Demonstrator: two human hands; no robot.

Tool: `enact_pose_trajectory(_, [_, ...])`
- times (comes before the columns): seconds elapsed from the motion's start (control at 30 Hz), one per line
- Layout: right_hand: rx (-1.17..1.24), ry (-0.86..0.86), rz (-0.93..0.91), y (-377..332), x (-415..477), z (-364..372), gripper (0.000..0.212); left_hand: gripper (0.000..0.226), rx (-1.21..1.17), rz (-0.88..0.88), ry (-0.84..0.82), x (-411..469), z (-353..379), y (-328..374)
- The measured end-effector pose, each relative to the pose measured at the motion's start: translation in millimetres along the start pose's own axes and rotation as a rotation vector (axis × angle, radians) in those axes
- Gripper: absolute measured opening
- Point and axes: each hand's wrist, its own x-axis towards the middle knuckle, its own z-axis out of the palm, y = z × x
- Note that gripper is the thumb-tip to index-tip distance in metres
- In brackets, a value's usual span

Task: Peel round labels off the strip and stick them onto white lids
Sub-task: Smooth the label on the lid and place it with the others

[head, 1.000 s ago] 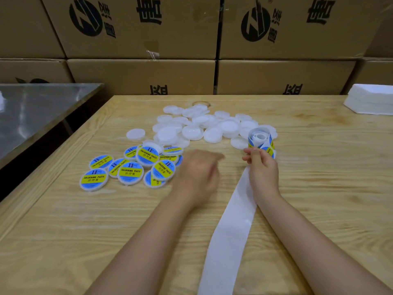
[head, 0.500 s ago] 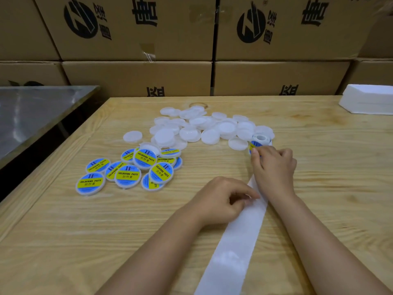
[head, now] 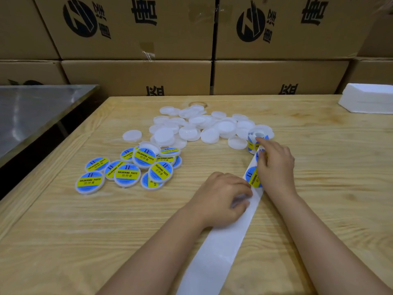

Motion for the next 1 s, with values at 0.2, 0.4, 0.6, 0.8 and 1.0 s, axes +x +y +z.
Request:
enact_pose_trajectory(0.2, [-0.055, -0.013, -0.007, -6.8, -4.5, -16.8, 0.021, 0.02, 0.021, 0.008, 0.053, 0.2, 0.8, -1.5])
enact_pose_trajectory(0.4, [-0.377, -0.484, 0.036, -4.2, -3.0, -16.9, 0.029, 0.019, 0.04, -0.012, 0.08, 2.1, 6.2, -6.2])
enact_pose_trajectory(0.6, [-0.391, -0.426, 0.071, -0.6, -0.6, -14.8, 0.024, 0.024, -0.003, -0.022, 0.06, 3.2, 7.3, -9.3])
enact_pose_trajectory(0.8, [-0.409, -0.397, 0.053, 0.1, -2.6, -10.4, 0.029, 0.023, -0.018, -0.017, 0.066, 2.8, 7.4, -9.8])
enact_pose_trajectory(1.0, [-0.367, -0.364, 0.029, 0.2, -0.6, -10.4, 0.023, 0.023, -0.027, -0.017, 0.075, 2.8, 8.9, -10.8])
